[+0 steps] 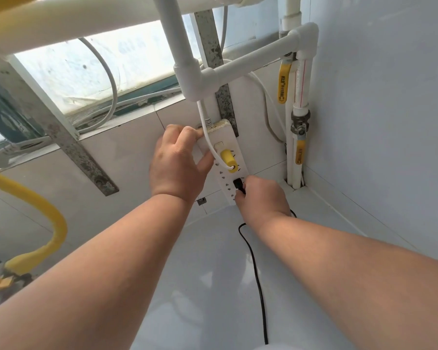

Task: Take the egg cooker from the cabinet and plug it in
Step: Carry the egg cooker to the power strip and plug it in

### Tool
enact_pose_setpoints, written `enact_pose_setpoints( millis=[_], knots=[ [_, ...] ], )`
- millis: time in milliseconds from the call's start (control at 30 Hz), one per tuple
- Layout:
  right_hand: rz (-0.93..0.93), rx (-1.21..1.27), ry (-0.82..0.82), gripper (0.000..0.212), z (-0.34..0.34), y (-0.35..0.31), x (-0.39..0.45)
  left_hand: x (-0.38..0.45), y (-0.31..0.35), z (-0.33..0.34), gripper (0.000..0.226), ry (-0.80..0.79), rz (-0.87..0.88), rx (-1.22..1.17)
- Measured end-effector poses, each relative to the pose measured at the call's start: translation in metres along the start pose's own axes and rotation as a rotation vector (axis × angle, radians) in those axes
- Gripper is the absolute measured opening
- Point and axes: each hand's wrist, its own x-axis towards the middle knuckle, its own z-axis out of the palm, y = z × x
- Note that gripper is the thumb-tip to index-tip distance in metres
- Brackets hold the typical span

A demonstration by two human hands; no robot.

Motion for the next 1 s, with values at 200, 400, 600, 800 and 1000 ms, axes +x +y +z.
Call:
enact_pose_setpoints(
  millis=[200, 400, 600, 800, 1000],
  knots=[
    [-0.003, -0.017, 0.010, 0.038, 0.001, -0.001, 0.002, -0.004, -0.002, 0.001, 0.033, -0.016, -0.007, -0.011],
    [-0.020, -0.029, 0.018, 0.036, 0.003, -0.001, 0.006, -0.002, -0.001, -0.001, 0.033, -0.029, 0.010, 0.000],
    [-0.143, -0.108, -0.024, 0.018, -0.003, 0.006, 0.009, -0.002, 0.000, -0.003, 0.033, -0.041, 0.014, 0.022],
    [-0.128, -0.083, -0.018, 0.020, 0.000, 0.005, 0.010, -0.001, 0.002, -0.004, 0.030, -0.046, 0.004, 0.042],
    [-0.053, 0.005, -0.049, 0.022, -0.004, 0.007, 0.012, 0.002, 0.009, -0.012, 0.034, -0.132, -0.015, 0.105]
  ],
)
